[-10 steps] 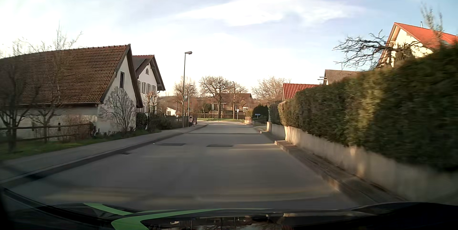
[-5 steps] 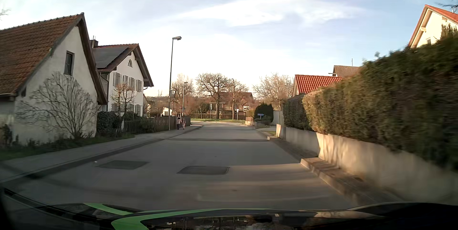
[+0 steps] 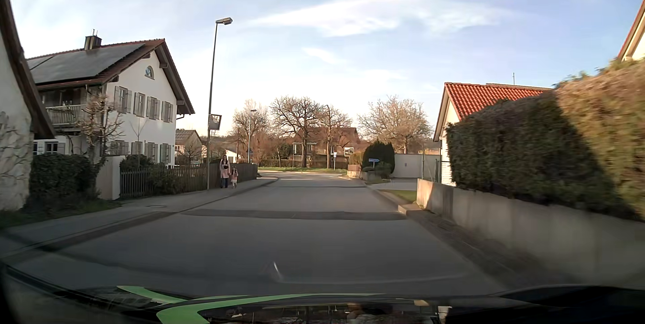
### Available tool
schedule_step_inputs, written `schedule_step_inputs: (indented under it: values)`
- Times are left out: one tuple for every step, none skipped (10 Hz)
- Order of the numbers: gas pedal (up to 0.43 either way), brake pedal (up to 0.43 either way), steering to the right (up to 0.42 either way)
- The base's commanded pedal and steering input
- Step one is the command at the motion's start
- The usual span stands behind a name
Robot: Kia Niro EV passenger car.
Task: Follow the waypoints while adhering to traffic rules and regulations
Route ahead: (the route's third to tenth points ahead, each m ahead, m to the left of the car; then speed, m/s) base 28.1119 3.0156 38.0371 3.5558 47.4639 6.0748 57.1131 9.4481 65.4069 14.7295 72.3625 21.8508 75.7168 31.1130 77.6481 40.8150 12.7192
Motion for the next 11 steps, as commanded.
schedule_step_inputs:
  values:
    - [0.000,0.110,-0.001]
    - [0.000,0.122,-0.001]
    - [0.000,0.122,-0.001]
    - [0.000,0.128,-0.001]
    - [0.000,0.128,-0.001]
    - [0.000,0.128,-0.001]
    - [0.000,0.128,-0.001]
    - [0.000,0.128,-0.001]
    - [0.000,0.134,-0.001]
    - [0.000,0.146,-0.001]
    - [0.000,0.159,-0.001]
